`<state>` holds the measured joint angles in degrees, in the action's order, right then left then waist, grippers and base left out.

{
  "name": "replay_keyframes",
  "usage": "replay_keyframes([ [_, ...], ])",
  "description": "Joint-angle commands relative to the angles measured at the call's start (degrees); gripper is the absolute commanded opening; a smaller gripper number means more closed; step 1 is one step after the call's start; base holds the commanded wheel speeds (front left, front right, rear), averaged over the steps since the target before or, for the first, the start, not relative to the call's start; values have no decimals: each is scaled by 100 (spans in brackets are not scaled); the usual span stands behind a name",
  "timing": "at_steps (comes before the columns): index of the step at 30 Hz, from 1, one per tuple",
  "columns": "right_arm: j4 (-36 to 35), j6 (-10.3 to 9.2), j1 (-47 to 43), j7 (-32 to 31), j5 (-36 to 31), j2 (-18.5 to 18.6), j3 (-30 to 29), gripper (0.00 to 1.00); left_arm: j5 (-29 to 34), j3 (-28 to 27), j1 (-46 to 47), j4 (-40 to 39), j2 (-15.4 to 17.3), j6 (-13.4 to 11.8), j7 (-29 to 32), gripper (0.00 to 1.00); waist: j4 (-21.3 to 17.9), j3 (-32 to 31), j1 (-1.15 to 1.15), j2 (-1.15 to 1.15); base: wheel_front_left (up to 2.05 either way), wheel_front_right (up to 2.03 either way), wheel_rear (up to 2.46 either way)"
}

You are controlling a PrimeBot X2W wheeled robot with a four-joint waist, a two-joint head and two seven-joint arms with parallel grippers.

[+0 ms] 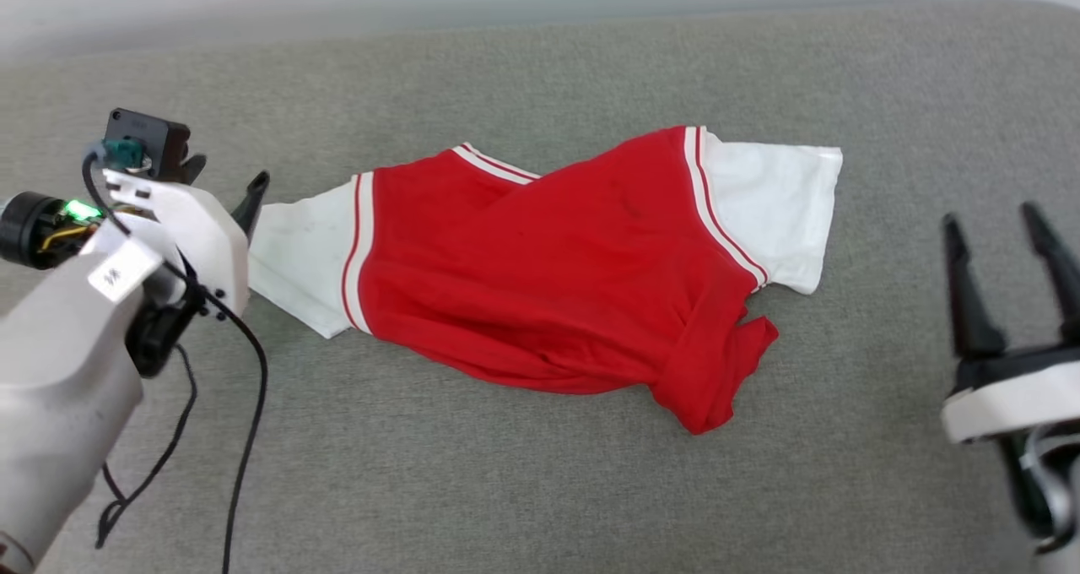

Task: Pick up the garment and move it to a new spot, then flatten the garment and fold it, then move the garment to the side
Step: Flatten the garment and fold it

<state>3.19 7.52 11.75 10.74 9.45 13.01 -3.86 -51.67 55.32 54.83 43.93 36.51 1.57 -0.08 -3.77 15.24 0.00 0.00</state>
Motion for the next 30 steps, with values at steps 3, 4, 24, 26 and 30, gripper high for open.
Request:
replay_keyframes([
  [3, -84, -6, 323, -163, 80, 340, -54, 100, 81, -130, -223, -294, 8, -240, -621, 100, 142, -142, 0, 0, 0, 0, 0],
  [4, -83, -6, 421, -242, 106, 462, -37, 100, 126, -151, -293, -413, 17, -325, -813, 100, 178, -163, 0, 0, 0, 0, 0],
  [24, 1158, -7, 2381, -4765, 2250, 2994, 1565, 100, 2214, -2503, -2827, -4100, -620, -2372, -1511, 100, 1280, 300, 0, 0, 0, 0, 0],
  [26, 1257, -7, 2540, -5206, 2460, 3108, 1642, 100, 2425, -2756, -3073, -4309, -836, -2380, -1511, 100, 1380, 427, 0, 0, 0, 0, 0],
  [30, 1501, -7, 2859, -5749, 2649, 3148, 1669, 100, 2848, -3146, -3463, -4526, -1190, -2260, -1511, 100, 1570, 687, 0, 0, 0, 0, 0],
])
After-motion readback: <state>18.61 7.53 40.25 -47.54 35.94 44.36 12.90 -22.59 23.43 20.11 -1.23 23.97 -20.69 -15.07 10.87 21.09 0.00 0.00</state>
